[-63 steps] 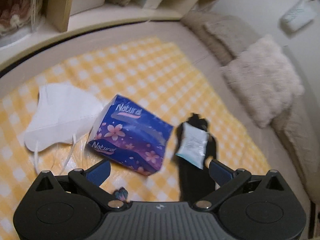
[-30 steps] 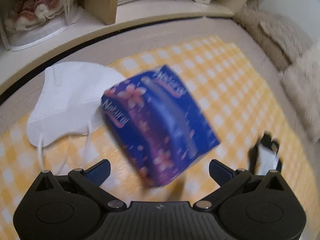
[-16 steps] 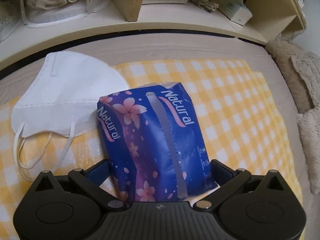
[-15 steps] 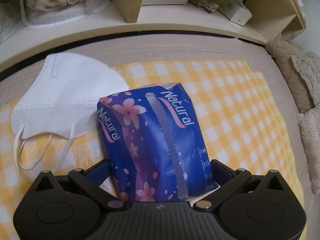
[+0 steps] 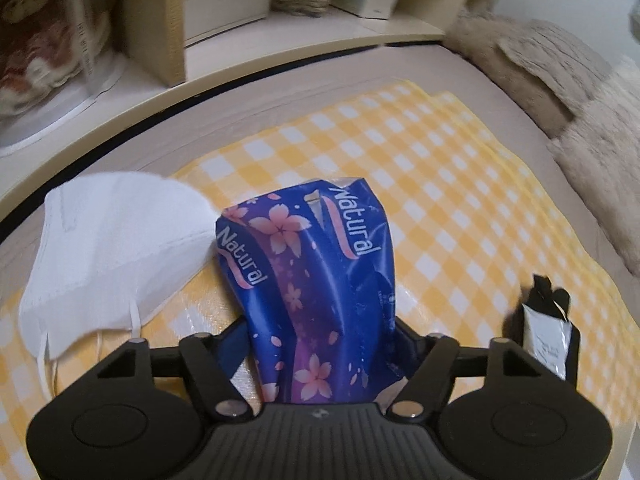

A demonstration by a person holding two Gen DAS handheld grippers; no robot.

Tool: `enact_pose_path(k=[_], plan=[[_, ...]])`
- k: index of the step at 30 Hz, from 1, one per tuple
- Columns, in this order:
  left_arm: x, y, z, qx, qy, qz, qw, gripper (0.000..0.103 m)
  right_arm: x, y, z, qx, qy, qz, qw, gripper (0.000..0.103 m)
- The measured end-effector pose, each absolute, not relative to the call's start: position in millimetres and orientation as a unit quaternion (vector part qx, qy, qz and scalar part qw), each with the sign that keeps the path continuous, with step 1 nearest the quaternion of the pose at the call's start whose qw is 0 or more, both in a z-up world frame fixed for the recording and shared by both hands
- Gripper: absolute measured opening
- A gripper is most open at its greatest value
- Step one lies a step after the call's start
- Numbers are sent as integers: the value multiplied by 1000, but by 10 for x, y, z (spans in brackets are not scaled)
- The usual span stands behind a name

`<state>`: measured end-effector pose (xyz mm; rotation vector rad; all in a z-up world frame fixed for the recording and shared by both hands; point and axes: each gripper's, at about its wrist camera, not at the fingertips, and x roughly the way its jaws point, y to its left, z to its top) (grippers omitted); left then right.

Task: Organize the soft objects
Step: 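Grasp the blue tissue pack with the left tool while the right tool grasps the floral pouch, then carry the tissue pack and floral pouch into the white box with both tools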

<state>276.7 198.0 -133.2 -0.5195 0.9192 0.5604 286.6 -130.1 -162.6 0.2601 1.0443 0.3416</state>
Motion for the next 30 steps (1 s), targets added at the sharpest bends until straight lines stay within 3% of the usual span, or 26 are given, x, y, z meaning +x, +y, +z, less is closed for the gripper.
enact_pose_path(k=[7, 18, 22, 23, 30], plan=[[2665, 1959, -1263, -211, 441, 203, 848, 57, 2887, -1206, -1671, 99, 508, 168, 839, 80], [2472, 1865, -1132, -117, 443, 142, 878, 56, 2810, -982, -1541, -30, 480, 195, 855, 39], [2402, 1798, -1038, -103, 435, 126, 886, 56, 2777, -979, -1434, -46, 463, 192, 864, 33], [2375, 1773, -1011, -100, 432, 121, 888, 56, 2767, -989, -1394, -44, 458, 193, 867, 23], [2237, 1569, -750, -90, 405, 92, 905, 56, 2618, -1020, -1040, -24, 410, 206, 888, 23]])
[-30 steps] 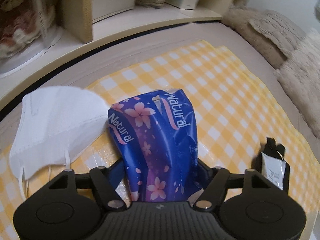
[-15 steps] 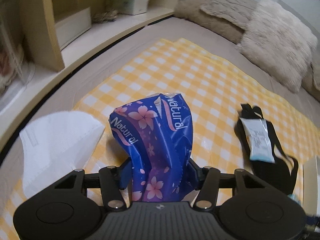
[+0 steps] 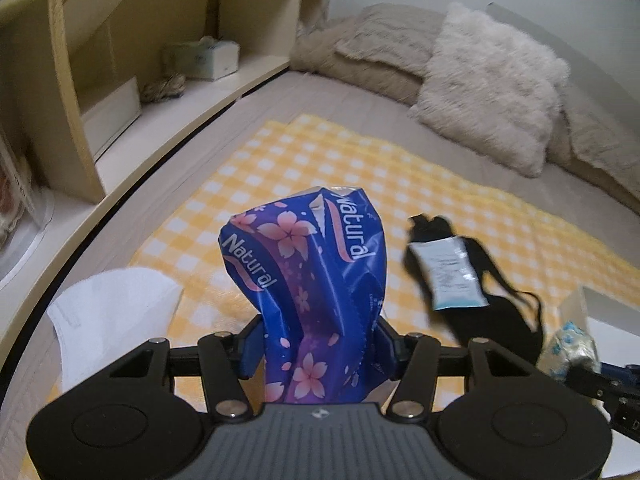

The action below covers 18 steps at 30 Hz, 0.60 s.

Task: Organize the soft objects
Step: 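Carry the tissue pack and floral pouch into the white box with both tools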

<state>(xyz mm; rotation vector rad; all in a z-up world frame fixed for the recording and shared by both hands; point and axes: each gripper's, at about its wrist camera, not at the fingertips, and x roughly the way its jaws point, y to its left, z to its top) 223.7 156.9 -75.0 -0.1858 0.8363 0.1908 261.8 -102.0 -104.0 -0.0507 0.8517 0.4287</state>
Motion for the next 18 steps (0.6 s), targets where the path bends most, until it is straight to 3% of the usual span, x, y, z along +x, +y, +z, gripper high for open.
enact_pose_path(k=[18], plan=[[2047, 238, -99, -78, 301, -66, 948, 56, 2030, -1962, -218, 103, 297, 184, 931, 23]])
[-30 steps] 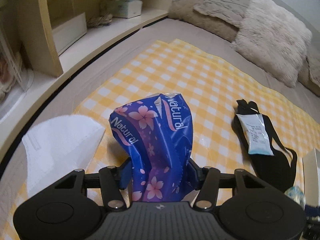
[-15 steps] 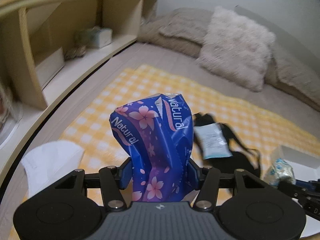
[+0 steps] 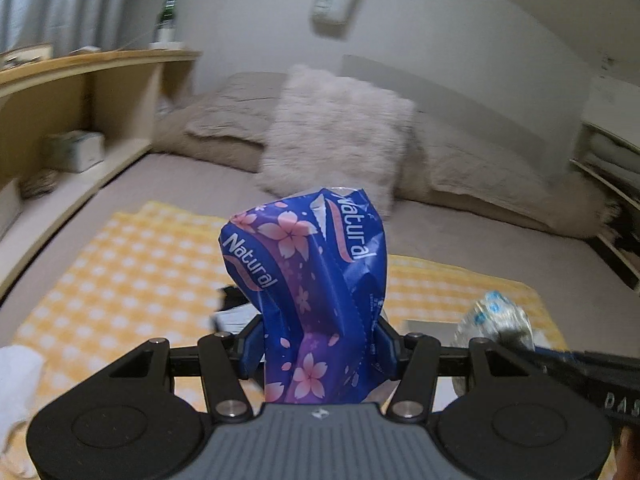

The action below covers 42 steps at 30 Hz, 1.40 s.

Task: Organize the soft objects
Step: 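Carry the tissue pack and floral pouch into the white box with both tools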

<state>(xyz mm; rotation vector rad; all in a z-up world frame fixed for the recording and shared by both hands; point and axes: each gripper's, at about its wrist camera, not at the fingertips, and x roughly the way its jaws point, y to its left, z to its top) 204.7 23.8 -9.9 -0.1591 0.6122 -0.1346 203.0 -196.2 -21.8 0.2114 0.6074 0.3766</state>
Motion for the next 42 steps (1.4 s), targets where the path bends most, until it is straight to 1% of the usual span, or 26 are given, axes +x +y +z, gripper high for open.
enact_pose_path(k=[5, 10, 16, 20, 26, 32, 36, 39, 40, 42], plan=[[2050, -207, -138, -62, 306, -122, 942, 56, 1954, -2361, -158, 119, 287, 139, 940, 23], [2109, -653, -277, -50, 326, -181, 927, 57, 1914, -2770, -200, 138, 298, 97, 939, 23], [2253, -1169, -539, -47, 376, -250, 891, 57, 1883, -3149, -323, 145, 321, 54, 934, 23], [2318, -1457, -766, -29, 414, -270, 869, 57, 1881, -3356, -437, 140, 342, 30, 929, 23], [2533, -1625, -1164, -14, 483, -260, 836, 58, 1852, -3623, -628, 133, 377, 7, 917, 23], [2578, -1620, -1448, 28, 518, -237, 821, 59, 1893, -3882, -855, 100, 425, -25, 899, 24], [2589, -1589, -1534, 45, 530, -229, 815, 59, 1899, -4032, -1053, 58, 465, -53, 882, 24], [2559, -1591, -1546, 46, 533, -228, 814, 63, 1900, -4097, -1158, 25, 479, -70, 875, 24], [2554, -1592, -1544, 47, 531, -228, 815, 68, 1898, -4117, -1188, 17, 479, -70, 875, 24], [2540, -1596, -1532, 45, 529, -224, 817, 73, 1910, -4131, -1231, 12, 480, -58, 875, 26]])
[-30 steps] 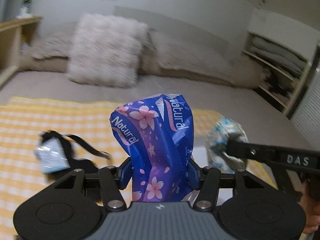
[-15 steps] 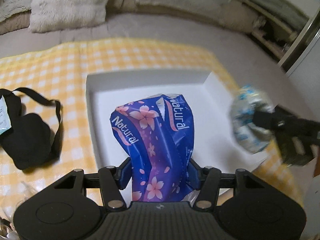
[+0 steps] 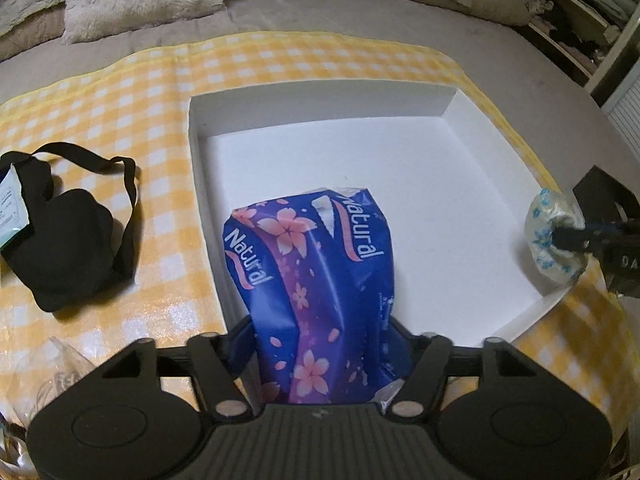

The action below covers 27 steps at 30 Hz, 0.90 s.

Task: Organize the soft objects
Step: 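Carry the tissue pack and floral pouch into the white box with both tools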

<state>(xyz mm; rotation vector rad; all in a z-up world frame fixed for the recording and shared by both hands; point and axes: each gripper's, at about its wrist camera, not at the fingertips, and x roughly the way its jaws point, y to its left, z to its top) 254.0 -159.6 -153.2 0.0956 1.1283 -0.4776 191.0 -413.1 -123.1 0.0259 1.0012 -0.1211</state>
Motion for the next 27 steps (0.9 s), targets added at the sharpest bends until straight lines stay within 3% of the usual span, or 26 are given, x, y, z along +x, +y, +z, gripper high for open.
enact_pose_path(k=[4, 6, 11, 14, 17, 18, 27], plan=[[2516, -1573, -1494, 20, 533, -232, 814, 84, 1949, -4046, -1357, -16, 499, -44, 865, 37], [2490, -1564, -1451, 17, 530, -234, 815, 86, 1974, -4000, -1382, -29, 508, -43, 860, 53], [2449, -1527, -1311, 14, 516, -225, 826, 90, 1953, -4044, -1201, 2, 482, -45, 875, 63], [2434, -1514, -1225, 17, 495, -209, 843, 90, 1896, -4067, -1044, 29, 458, -43, 887, 56], [2428, -1528, -1165, 0, 483, -220, 847, 89, 1903, -4084, -1016, 51, 456, -33, 888, 24], [2417, -1545, -1146, -6, 479, -226, 848, 89, 1916, -4080, -1052, 52, 466, -32, 883, 19], [2298, -1808, -1203, 4, 475, -268, 838, 88, 1979, -3896, -1482, -4, 525, -16, 851, 18]])
